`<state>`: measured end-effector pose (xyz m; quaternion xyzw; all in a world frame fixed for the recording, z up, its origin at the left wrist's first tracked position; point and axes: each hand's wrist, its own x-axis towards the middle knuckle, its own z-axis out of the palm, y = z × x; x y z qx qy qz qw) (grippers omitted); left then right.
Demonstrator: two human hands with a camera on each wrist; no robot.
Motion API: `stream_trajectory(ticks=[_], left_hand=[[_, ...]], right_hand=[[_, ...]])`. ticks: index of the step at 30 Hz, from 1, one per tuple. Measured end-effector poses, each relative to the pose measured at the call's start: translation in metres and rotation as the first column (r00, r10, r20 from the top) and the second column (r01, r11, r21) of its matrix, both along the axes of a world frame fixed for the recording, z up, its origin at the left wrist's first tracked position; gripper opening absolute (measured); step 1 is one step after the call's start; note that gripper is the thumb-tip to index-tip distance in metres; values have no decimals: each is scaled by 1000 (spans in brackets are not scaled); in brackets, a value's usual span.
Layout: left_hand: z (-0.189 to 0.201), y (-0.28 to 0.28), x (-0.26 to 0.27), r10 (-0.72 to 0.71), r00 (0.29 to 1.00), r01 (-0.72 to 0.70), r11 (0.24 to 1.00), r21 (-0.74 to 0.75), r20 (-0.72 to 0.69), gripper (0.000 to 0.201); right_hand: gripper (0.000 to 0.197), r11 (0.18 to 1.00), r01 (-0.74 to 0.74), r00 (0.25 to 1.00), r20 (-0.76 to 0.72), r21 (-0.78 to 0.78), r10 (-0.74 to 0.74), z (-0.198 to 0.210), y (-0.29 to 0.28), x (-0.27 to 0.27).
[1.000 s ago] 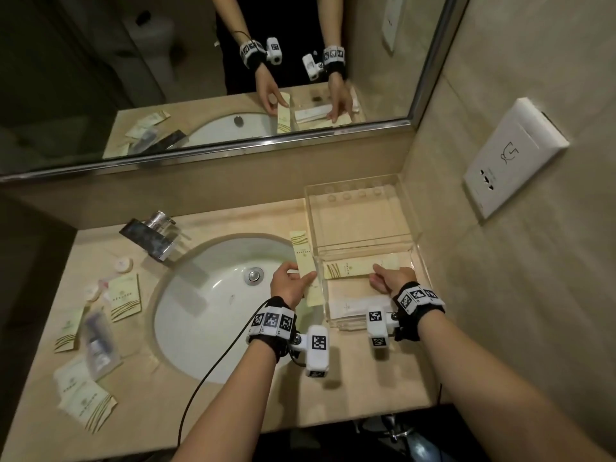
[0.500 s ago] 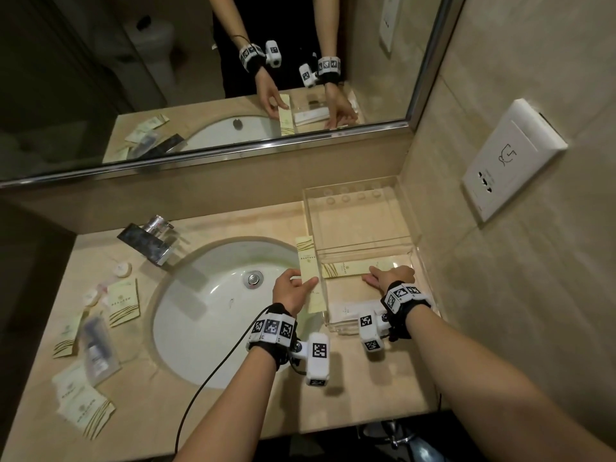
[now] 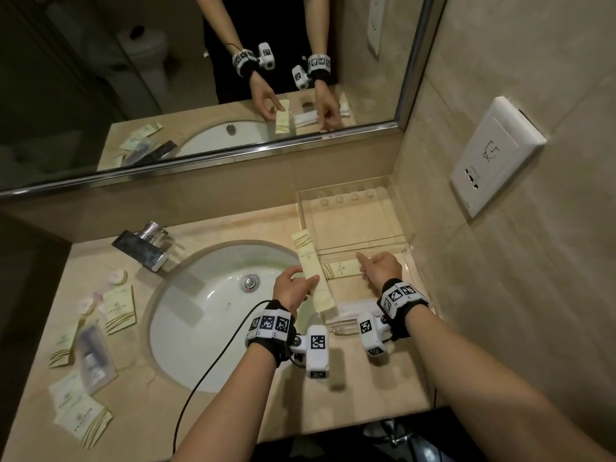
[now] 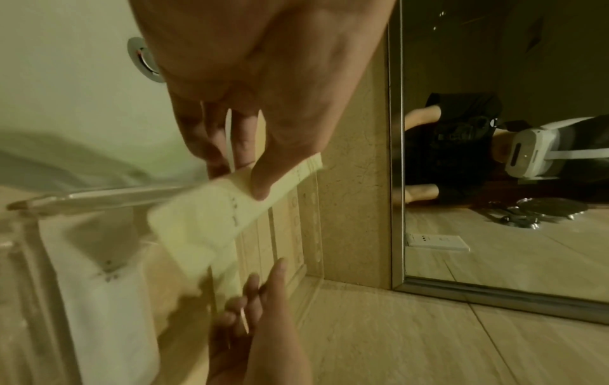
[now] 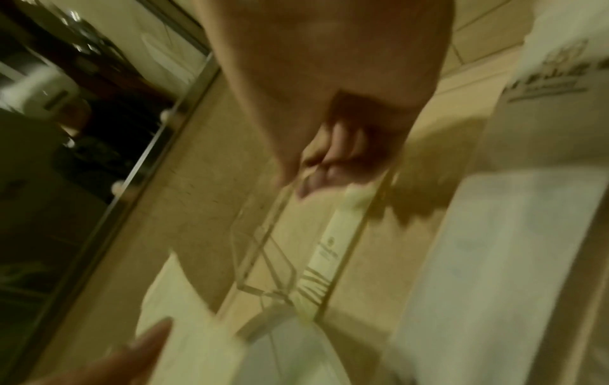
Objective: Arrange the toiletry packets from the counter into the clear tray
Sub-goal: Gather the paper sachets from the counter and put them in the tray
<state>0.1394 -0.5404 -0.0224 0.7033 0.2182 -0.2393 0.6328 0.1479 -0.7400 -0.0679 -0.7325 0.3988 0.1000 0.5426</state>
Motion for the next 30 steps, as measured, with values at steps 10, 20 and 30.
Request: stream_trajectory(ticks=[10,20,30], left_hand=[[4,-28,9,178,976,-209,926,-314,-125,24],[-5,-46,1,296,953,-303,912,-278,-67,32],[-19,-40,-5,74,996,-78,994,-73,-55,14]], right_hand=[[35,792,-388,921,201,471,333,44,-13,-23],[16,861,45,976,161,506,-146,19,-19,-21],[62,937,168,985,-14,305,-172,-26,-24,-8]])
